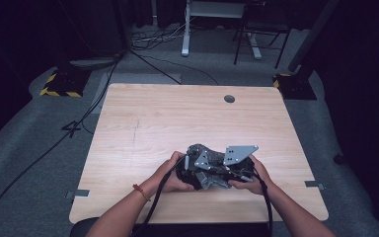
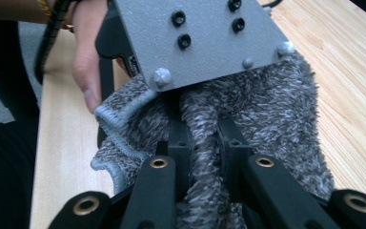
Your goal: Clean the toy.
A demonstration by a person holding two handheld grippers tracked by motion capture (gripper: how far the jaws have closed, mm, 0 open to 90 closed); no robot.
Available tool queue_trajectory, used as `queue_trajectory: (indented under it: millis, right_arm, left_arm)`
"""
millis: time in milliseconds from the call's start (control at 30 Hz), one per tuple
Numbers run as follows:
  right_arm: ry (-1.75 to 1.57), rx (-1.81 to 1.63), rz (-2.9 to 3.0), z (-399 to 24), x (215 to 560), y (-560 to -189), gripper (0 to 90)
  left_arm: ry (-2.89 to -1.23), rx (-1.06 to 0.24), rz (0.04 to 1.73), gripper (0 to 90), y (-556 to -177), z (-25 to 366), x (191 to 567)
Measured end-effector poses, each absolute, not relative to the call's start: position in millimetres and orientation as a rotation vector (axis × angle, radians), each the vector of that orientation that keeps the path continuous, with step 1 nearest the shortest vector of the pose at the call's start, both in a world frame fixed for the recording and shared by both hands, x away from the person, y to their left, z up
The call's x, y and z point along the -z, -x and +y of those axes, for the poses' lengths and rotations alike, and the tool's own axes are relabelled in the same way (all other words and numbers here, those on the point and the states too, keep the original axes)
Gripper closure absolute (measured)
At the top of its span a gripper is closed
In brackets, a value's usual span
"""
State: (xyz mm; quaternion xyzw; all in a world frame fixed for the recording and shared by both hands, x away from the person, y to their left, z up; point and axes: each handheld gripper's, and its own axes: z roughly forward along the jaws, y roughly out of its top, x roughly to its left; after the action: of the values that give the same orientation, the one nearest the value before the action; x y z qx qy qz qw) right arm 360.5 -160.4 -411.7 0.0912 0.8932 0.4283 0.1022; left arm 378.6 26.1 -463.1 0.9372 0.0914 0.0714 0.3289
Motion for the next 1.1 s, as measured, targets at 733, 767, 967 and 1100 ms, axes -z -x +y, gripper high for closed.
queue_trajectory:
  millis: [733, 767, 967, 1100]
  right_arm:
    - [-0.235, -1.136, 2.62, -177, 413, -354, 79.9]
    - [-0.232, -1.152, 2.621, -175, 412, -353, 79.9]
    - [-0.224, -1.205, 2.614, -161, 411, -353, 79.4]
    - [-0.236, -1.175, 2.6, -159, 412, -356, 79.6]
  left_arm:
    - [-2.443, -0.173, 0.238, 33.9, -379, 33, 461]
    - [-2.439, -0.164, 0.24, 33.9, -380, 32, 461]
    - [-2.434, -0.153, 0.224, 33.9, -378, 24, 465]
    - [-2.446, -0.157, 0.212, 33.9, -376, 22, 466]
